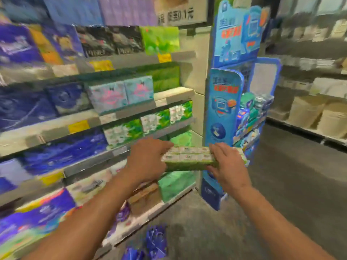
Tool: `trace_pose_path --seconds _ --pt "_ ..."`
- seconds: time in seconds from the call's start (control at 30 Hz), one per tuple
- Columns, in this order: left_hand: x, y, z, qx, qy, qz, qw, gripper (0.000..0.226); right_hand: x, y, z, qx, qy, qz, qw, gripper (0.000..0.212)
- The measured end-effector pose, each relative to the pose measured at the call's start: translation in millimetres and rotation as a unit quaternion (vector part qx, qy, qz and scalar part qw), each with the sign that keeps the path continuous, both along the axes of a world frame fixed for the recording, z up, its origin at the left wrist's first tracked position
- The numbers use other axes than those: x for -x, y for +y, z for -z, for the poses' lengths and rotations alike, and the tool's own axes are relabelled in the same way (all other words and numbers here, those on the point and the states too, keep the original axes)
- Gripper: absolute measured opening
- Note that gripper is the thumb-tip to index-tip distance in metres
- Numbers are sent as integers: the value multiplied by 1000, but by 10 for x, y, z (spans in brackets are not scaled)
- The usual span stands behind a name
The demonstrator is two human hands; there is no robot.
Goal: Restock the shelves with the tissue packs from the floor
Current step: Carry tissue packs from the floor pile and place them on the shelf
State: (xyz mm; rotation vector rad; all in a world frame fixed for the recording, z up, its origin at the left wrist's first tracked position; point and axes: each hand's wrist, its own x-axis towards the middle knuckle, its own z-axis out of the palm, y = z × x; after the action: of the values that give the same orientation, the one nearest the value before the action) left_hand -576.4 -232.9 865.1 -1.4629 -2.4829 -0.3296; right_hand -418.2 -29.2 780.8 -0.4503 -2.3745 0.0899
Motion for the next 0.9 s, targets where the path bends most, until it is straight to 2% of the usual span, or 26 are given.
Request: trace_pose_path --seconds 0.13,0.33,0.5,0.67,0.77,0.9 --pt "857 -307 -329 -37 -5 -57 998 49 1246 -89 -305 -6 13 -59 998 70" --pt "1596 -23 -514 -84 14 -92 992 63 2282 320 -590 -37 3 -54 998 71" --pt "1996 808 -440 -136 39 -100 985 62 2781 1127 -772 -63 1 -43 997 69" --pt "2381 1992 -386 -155 76 -100 980 56 3215 2294 -774 -73 16 -22 997 79" --pt "2612 2699 -415 -154 84 -117 978 44 3475 2915 -784 -51 18 -22 998 84" --pt "2961 3411 -475 -116 117 -146 975 33 3913 3527 -775 -15 10 -43 999 73"
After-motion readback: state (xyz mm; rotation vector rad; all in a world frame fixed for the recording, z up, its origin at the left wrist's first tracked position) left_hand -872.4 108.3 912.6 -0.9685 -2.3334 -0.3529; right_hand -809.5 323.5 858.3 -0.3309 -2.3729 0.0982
